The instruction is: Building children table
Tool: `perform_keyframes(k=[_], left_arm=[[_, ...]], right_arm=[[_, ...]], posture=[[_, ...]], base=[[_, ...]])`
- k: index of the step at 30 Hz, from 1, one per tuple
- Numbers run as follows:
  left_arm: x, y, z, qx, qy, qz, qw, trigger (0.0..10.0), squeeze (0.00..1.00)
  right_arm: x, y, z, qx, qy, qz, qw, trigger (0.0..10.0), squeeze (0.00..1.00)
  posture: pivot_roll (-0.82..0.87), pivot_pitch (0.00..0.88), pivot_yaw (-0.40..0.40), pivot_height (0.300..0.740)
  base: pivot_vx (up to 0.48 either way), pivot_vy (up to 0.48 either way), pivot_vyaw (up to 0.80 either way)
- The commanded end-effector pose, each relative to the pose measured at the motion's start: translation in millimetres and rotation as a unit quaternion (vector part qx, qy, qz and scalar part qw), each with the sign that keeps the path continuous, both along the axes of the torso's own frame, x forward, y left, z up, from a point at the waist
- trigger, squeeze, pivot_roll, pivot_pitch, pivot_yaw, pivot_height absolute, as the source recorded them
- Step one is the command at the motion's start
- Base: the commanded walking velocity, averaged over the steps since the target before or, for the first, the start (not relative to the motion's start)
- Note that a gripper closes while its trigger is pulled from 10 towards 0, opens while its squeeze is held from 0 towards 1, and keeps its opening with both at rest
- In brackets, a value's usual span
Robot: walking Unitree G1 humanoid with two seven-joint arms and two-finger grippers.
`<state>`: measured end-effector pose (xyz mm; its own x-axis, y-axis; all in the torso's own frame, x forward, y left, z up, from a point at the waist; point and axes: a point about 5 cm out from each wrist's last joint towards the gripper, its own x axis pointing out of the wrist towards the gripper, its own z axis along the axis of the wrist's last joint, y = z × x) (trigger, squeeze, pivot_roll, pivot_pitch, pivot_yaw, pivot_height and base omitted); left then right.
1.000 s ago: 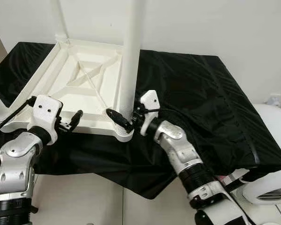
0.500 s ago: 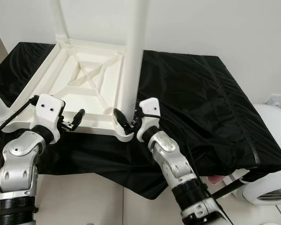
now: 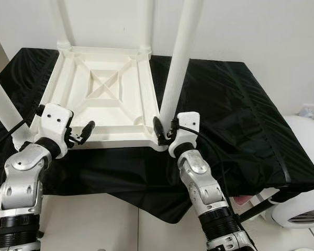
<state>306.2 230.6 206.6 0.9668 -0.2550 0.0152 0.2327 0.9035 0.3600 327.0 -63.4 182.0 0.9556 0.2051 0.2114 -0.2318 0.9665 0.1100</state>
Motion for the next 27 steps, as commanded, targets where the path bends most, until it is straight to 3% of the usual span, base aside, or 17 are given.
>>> perform_keyframes(k=[1,10,11,12,13,15,16,18,19,27], left_arm=[[2.7,8.0,2.0,0.001,-0.02,0.061,0.998,10.0,0.0],[4.1,8.2,1.6,0.006,-0.018,0.057,0.998,10.0,0.0],[5.3,12.5,1.5,0.009,-0.015,0.062,0.998,10.0,0.0],[5.3,12.5,1.5,0.009,-0.015,0.062,0.998,10.0,0.0],[5.9,17.0,2.3,0.013,-0.014,0.067,0.998,10.0,0.0],[5.9,21.8,4.1,0.019,-0.015,0.071,0.997,10.0,0.0],[5.8,25.6,5.8,0.022,-0.016,0.075,0.997,10.0,0.0],[5.6,28.5,7.0,0.026,-0.017,0.078,0.997,10.0,0.0],[5.3,32.1,8.0,0.031,-0.017,0.082,0.996,10.0,0.0],[2.9,41.9,13.1,0.039,-0.023,0.096,0.994,10.0,0.0]], right_arm=[[0.2,-9.3,-5.7,0.022,0.021,-0.031,0.999,10.0,0.0],[2.5,-23.9,-8.7,-0.003,0.017,-0.047,0.999,10.0,0.0],[4.4,-30.4,-9.2,-0.011,0.016,-0.046,0.999,6.7,0.0],[4.4,-30.4,-9.2,-0.011,0.016,-0.046,0.999,6.7,0.0],[6.1,-36.9,-9.3,-0.019,0.014,-0.041,0.999,5.3,0.0],[7.9,-43.1,-9.2,-0.026,0.014,-0.031,0.999,5.8,0.0],[9.3,-47.9,-8.0,-0.034,0.009,-0.023,0.999,8.2,0.0],[10.4,-50.4,-7.1,-0.04,0.007,-0.012,0.999,8.2,0.0],[11.5,-51.6,-6.0,-0.046,0.006,0.004,0.999,10.0,0.0],[15.9,-46.2,-2.7,-0.065,0.011,0.108,0.992,10.0,0.0]], posture=[[-0.03,0.152,-0.027,0.74],[-0.04,0.153,-0.019,0.74],[-0.04,0.155,-0.018,0.74],[-0.04,0.155,-0.018,0.74],[-0.04,0.154,-0.015,0.74],[-0.04,0.154,-0.015,0.74],[-0.04,0.155,-0.014,0.74],[-0.04,0.155,-0.014,0.74],[-0.04,0.153,-0.014,0.74],[-0.03,0.145,-0.022,0.74]], base=[[0.0,0.0,0.0],[0.0,0.0,0.0],[0.0,0.0,0.0],[0.0,0.0,0.0],[0.0,0.0,0.0],[0.0,0.0,0.0],[0.0,0.0,0.0],[0.0,0.0,0.0],[0.0,0.0,0.0],[0.0,0.0,0.0]])
